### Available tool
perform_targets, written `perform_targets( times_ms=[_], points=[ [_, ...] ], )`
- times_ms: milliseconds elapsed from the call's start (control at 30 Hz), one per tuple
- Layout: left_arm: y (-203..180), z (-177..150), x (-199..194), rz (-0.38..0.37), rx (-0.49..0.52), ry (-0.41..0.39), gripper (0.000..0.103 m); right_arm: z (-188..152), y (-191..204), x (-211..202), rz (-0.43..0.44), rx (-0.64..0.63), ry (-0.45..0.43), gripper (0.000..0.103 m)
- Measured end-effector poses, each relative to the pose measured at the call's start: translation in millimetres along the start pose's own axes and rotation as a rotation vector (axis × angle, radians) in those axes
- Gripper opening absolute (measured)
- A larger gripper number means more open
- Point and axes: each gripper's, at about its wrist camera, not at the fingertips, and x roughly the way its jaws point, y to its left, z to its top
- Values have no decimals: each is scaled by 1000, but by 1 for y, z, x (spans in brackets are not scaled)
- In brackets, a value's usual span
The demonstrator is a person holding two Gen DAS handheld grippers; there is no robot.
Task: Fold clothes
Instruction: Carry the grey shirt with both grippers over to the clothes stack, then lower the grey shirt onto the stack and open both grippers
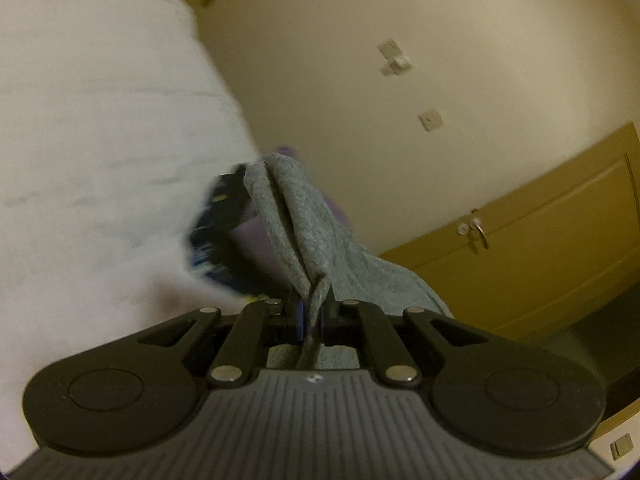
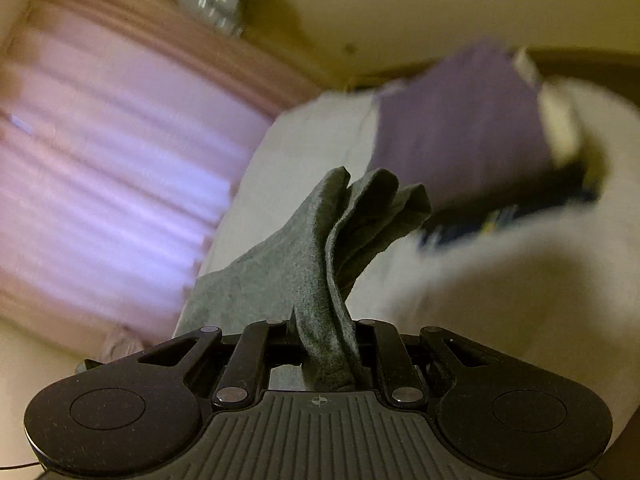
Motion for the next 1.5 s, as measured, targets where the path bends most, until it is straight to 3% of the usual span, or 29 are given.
perform_targets(
  times_ms=[233,400,500,933,1033,1067,1100,1133,1200,1300,1333,1400,1500],
  points=[
    [-75,85,145,-19,95,25,4,126,-48,-12,-45,4,-115,12],
    [-101,129,207,10,148,28,4,194,-78,5,-28,30,-144,12],
    [-91,139,224,44,142,50,4,212,-91,21,-25,49,-121,13],
    [-13,129,266,139,104,137,5,210,-160,82,-94,155,-19,13],
    [5,126,278,190,74,136,11,207,-166,91,-139,129,-14,13],
    [12,125,280,221,59,132,16,207,-167,91,-188,126,-26,20],
    [16,122,278,252,51,115,17,206,-168,91,-243,126,-41,50],
    [18,124,273,280,49,81,17,205,-168,91,-299,125,-55,61],
    [16,129,259,321,64,17,17,206,-163,79,-413,76,-135,65],
    [-7,137,244,349,170,-47,15,208,-144,59,-481,-19,-229,65],
    [-18,137,245,340,217,-45,8,208,-134,54,-493,-68,-256,65],
    [-41,133,257,306,319,-14,4,207,-113,57,-506,-182,-289,64],
    [-65,120,287,269,449,38,3,201,-89,83,-527,-326,-270,61]
  ],
)
